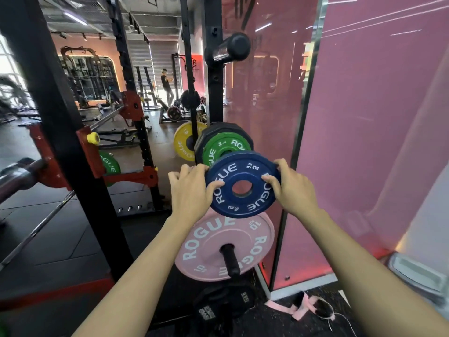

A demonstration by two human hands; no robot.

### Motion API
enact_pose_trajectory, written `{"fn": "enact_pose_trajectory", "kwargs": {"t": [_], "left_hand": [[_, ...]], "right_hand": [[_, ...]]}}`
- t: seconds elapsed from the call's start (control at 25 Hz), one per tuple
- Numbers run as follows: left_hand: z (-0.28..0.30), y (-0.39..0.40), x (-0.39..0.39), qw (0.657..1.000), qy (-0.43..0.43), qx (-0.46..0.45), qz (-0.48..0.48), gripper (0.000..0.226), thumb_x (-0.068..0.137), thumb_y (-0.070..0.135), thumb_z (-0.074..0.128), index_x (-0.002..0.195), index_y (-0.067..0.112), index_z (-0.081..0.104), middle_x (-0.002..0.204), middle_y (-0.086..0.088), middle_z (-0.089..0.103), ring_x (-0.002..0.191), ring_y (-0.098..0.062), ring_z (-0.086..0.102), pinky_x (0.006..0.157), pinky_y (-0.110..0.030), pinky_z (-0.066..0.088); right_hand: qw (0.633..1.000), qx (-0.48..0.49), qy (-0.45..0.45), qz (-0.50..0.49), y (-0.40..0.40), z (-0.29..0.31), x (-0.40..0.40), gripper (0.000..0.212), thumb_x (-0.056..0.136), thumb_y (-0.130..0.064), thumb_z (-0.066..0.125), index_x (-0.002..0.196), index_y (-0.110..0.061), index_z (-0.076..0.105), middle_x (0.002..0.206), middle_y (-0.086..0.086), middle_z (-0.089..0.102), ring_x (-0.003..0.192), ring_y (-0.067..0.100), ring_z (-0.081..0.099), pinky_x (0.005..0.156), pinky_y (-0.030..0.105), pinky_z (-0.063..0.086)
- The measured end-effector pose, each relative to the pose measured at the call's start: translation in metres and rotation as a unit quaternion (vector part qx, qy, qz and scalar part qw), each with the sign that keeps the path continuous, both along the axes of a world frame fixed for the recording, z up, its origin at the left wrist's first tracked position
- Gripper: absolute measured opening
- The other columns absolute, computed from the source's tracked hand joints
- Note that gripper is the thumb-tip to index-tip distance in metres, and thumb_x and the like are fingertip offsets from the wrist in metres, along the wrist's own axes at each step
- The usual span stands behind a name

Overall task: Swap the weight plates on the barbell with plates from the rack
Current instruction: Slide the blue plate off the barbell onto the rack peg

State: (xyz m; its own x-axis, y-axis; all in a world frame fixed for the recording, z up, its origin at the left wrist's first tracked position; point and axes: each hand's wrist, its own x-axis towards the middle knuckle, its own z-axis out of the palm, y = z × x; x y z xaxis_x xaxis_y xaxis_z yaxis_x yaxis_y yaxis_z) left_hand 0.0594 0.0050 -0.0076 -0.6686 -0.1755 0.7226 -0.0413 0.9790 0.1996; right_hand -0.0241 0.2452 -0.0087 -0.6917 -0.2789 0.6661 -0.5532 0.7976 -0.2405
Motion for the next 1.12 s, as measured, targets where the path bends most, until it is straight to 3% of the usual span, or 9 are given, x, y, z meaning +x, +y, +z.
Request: {"fn": "enact_pose_trajectory", "kwargs": {"t": [0.48,0.6,0.8,0.88,1.0,1.12], "left_hand": [[-0.001,0.011,0.134,0.996,0.041,-0.042,0.066,0.047,0.088,0.064,0.056,0.102,0.020,0.063,0.081,0.005,0.057,0.085,-0.021,0.047,0.077,-0.038,0.024],[-0.014,0.004,0.186,0.993,0.003,-0.045,0.113,0.050,0.088,0.066,0.052,0.104,0.020,0.062,0.083,0.004,0.058,0.088,-0.020,0.047,0.079,-0.040,0.029],[-0.027,-0.023,0.279,0.976,-0.061,-0.030,0.205,0.056,0.087,0.072,0.047,0.109,0.022,0.062,0.088,0.002,0.058,0.094,-0.020,0.046,0.083,-0.038,0.027],[-0.027,-0.040,0.317,0.968,-0.065,-0.032,0.239,0.057,0.087,0.072,0.047,0.109,0.022,0.062,0.089,0.003,0.061,0.095,-0.021,0.048,0.083,-0.039,0.028],[-0.022,-0.068,0.374,0.955,-0.055,-0.023,0.291,0.057,0.087,0.070,0.050,0.110,0.020,0.063,0.089,0.003,0.062,0.095,-0.022,0.050,0.085,-0.041,0.032],[-0.017,-0.104,0.427,0.937,-0.051,-0.011,0.345,0.057,0.088,0.071,0.048,0.113,0.021,0.062,0.091,0.004,0.062,0.098,-0.021,0.049,0.087,-0.040,0.031]], "right_hand": [[0.995,-0.020,0.054,0.087,0.010,0.002,0.104,0.037,0.092,-0.063,0.043,0.111,-0.031,0.043,0.084,-0.006,0.068,0.067,0.033,0.064,0.052,0.030,0.035],[0.990,-0.032,0.036,0.136,-0.006,-0.014,0.134,0.036,0.091,-0.063,0.046,0.110,-0.033,0.044,0.082,-0.009,0.068,0.066,0.030,0.064,0.051,0.030,0.036],[0.968,-0.045,-0.001,0.249,-0.060,-0.033,0.189,0.040,0.090,-0.061,0.048,0.112,-0.028,0.050,0.077,-0.006,0.066,0.058,0.024,0.060,0.042,0.025,0.023],[0.957,-0.045,-0.005,0.288,-0.092,-0.036,0.212,0.042,0.089,-0.062,0.046,0.112,-0.027,0.051,0.075,-0.006,0.064,0.062,0.027,0.061,0.045,0.028,0.028],[0.941,-0.052,-0.007,0.334,-0.144,-0.031,0.248,0.041,0.089,-0.061,0.051,0.113,-0.028,0.051,0.088,-0.001,0.070,0.077,0.031,0.066,0.055,0.034,0.045],[0.926,-0.061,-0.002,0.371,-0.202,-0.024,0.287,0.038,0.088,-0.063,0.050,0.111,-0.034,0.049,0.089,-0.004,0.071,0.079,0.031,0.067,0.056,0.032,0.042]]}}
